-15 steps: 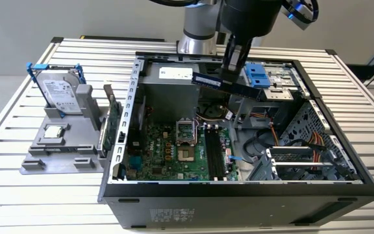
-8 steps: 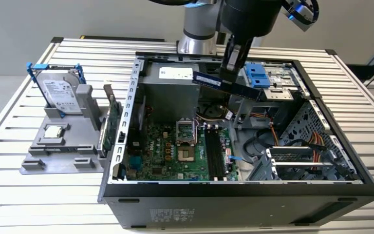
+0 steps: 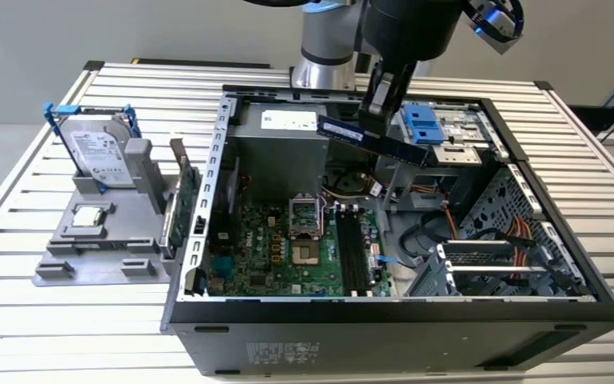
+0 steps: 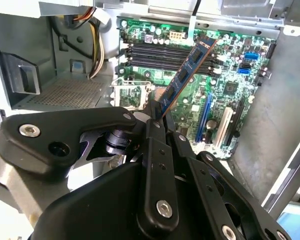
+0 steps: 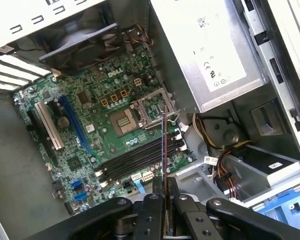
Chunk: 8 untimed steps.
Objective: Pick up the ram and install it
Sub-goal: 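Insert the ram into the slot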
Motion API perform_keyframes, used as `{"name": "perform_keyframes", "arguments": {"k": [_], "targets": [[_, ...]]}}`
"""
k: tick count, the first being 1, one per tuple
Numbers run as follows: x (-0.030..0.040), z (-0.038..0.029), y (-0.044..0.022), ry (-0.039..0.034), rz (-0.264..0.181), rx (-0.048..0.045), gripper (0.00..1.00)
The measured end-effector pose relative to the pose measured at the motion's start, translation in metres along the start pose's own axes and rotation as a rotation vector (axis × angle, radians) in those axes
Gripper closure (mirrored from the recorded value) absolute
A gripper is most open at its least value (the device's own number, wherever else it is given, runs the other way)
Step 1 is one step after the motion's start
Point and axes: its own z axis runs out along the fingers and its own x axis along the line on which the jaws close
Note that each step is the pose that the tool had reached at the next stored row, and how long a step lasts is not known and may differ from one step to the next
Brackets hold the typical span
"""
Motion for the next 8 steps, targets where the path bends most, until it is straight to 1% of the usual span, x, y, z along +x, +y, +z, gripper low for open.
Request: {"name": "perform_keyframes", "arguments": {"k": [8], "targets": [[0.0000, 0.0000, 0.0000, -0.0008, 0.052, 0.0013, 1.00]]}}
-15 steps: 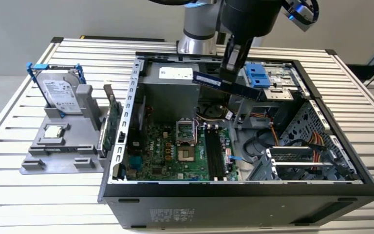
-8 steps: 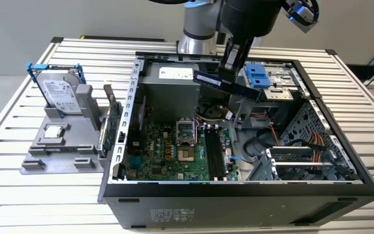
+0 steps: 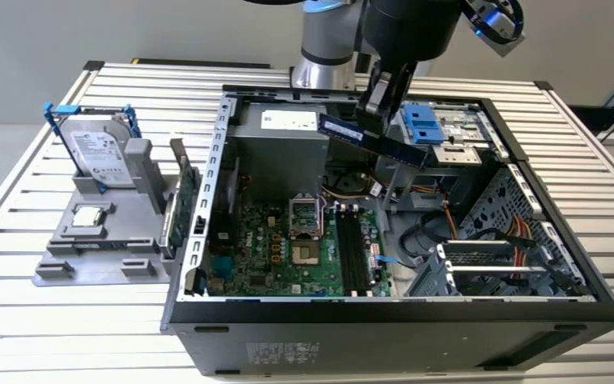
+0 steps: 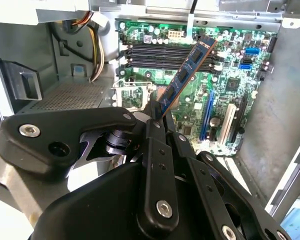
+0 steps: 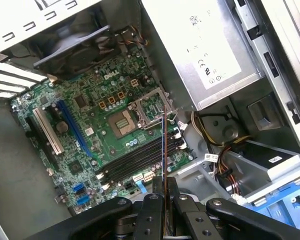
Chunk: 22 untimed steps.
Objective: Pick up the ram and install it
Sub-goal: 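Insert the ram into the slot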
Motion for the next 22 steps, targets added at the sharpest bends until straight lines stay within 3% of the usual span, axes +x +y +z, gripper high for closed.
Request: {"name": "perform_keyframes", "arguments": {"k": [22], "targets": [[0.0000, 0.0000, 0.0000, -0.0024, 0.148, 0.0038, 1.00]]}}
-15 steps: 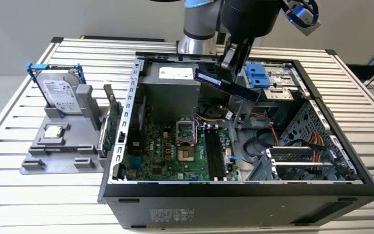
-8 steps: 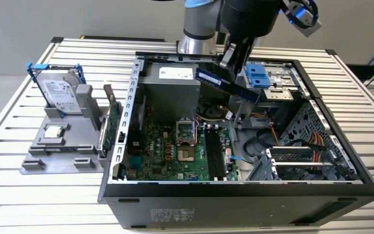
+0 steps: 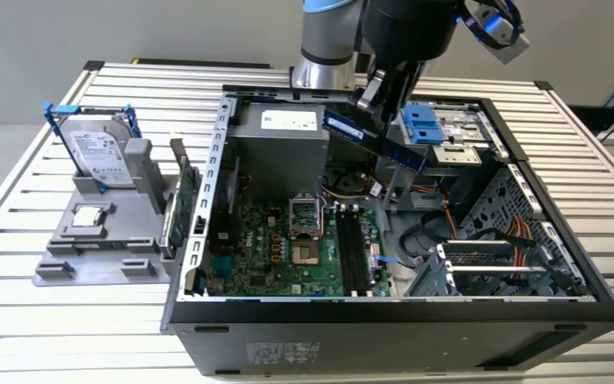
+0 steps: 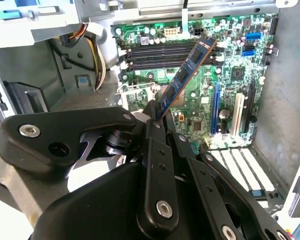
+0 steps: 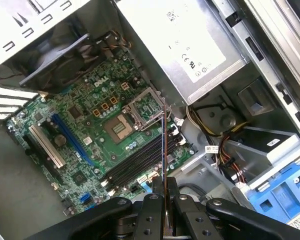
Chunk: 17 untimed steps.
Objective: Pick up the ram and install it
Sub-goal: 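Insert the ram into the slot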
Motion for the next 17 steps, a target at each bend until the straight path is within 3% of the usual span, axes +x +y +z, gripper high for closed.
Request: {"name": "perform_keyframes", "arguments": {"k": [17], "targets": [[-0.0006, 0.0000, -0.0008, -0.0021, 0.137, 0.0034, 1.00]]}}
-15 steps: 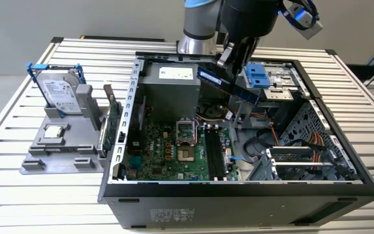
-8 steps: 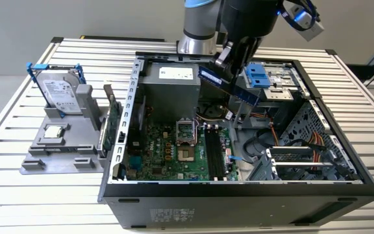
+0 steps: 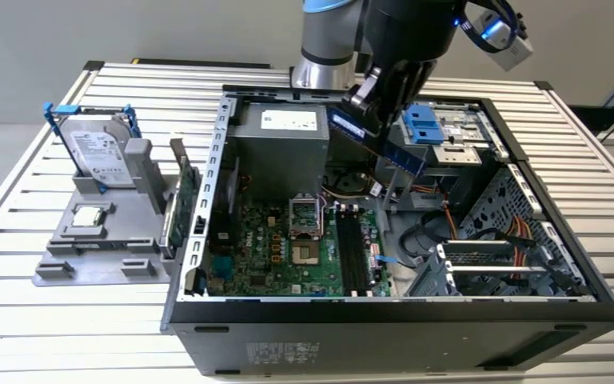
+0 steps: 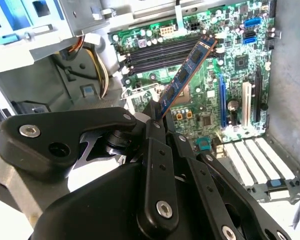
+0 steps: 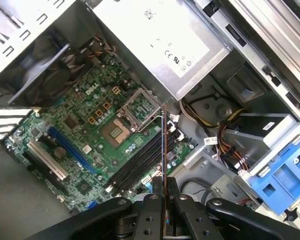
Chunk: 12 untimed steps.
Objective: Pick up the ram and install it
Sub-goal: 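Insert the ram into the slot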
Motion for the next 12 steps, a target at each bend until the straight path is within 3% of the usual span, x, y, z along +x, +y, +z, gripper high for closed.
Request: {"name": "perform_keyframes", "arguments": {"k": [12], "targets": [[-0.0007, 0.0000, -0.0006, -0.0016, 0.096, 0.0024, 1.00]]}}
